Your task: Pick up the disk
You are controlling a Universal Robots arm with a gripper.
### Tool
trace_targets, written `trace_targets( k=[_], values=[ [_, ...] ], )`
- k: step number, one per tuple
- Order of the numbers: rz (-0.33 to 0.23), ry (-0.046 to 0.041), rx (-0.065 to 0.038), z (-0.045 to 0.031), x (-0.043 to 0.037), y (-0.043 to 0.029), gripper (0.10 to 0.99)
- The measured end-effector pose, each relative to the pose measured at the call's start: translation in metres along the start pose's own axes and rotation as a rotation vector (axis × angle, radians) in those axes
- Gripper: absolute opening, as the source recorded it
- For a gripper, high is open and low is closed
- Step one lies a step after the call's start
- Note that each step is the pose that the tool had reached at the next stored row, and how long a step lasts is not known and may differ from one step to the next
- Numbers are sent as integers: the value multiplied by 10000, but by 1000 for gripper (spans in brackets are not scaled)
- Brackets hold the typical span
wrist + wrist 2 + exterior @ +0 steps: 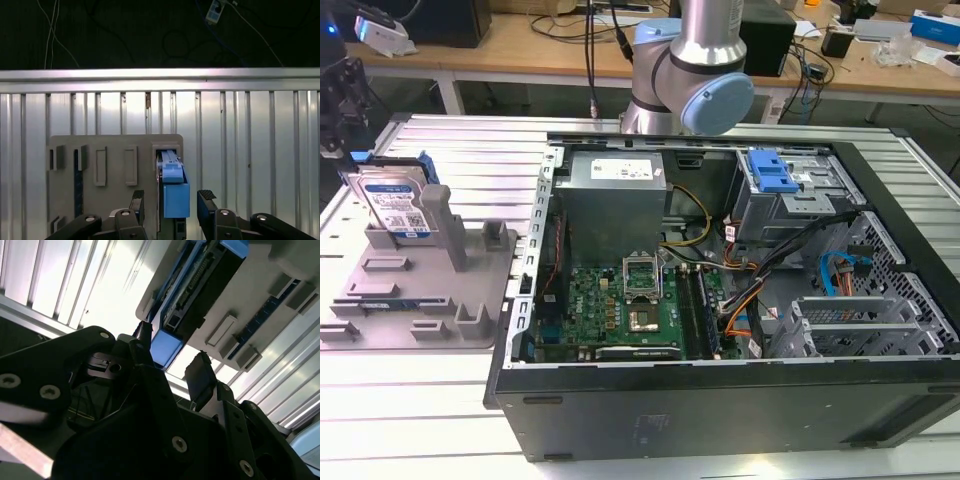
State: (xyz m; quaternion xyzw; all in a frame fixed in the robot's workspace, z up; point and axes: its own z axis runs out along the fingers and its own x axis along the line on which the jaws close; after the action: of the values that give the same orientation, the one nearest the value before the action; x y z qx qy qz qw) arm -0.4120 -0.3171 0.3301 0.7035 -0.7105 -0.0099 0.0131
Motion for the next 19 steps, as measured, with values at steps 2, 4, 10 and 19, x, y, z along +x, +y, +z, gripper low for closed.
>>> trace_targets(
  k=[2, 4, 10, 19],
  values=[
    [-27, 1, 1, 32, 0, 2, 545],
    [-68, 2, 2, 66, 0, 10, 545],
    [-160, 5, 2, 127, -1, 22, 545],
    [-342, 11, 2, 228, -13, 21, 545]
  ],
)
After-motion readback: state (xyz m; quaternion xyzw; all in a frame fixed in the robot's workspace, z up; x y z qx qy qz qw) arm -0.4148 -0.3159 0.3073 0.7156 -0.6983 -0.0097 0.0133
